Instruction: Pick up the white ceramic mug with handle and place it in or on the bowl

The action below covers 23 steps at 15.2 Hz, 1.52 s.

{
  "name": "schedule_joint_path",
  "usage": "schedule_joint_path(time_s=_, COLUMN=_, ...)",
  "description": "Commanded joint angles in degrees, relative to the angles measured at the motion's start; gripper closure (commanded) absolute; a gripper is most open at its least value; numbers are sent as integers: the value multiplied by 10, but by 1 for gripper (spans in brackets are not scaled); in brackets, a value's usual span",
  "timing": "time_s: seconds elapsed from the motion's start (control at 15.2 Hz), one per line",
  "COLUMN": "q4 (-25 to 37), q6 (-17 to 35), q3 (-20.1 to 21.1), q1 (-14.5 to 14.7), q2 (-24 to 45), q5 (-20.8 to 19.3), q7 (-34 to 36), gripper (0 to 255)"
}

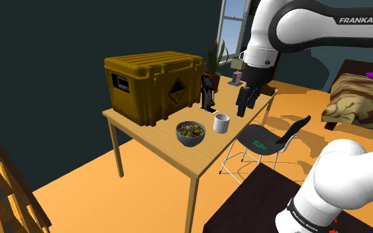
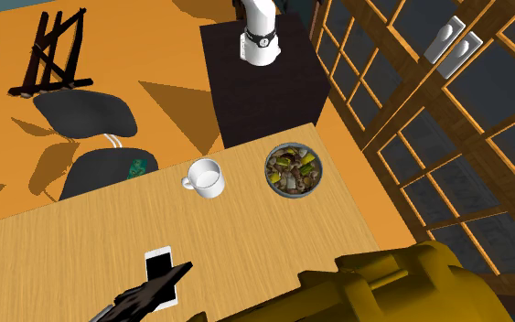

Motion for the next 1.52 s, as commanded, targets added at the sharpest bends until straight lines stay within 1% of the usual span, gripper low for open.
schedule_joint_path(time_s=0.0, q4=0, q6=0, q3=0, q1=0, q2=0, q5=0, q7=0, gripper=0)
schedule_joint_path(time_s=0.4, q4=-18, q6=98, q3=-42, q1=-24, q2=76, q5=-32, q7=-49, gripper=0)
schedule_joint_path(time_s=0.73, q4=-12, q6=178, q3=-77, q1=-42, q2=158, q5=-51, q7=-88, gripper=0)
schedule_joint_path(time_s=1.12, q4=21, q6=264, q3=-116, q1=-58, q2=271, q5=-59, q7=-135, gripper=0)
schedule_joint_path(time_s=1.45, q4=69, q6=321, q3=-145, q1=-68, q2=373, q5=-49, q7=-178, gripper=0)
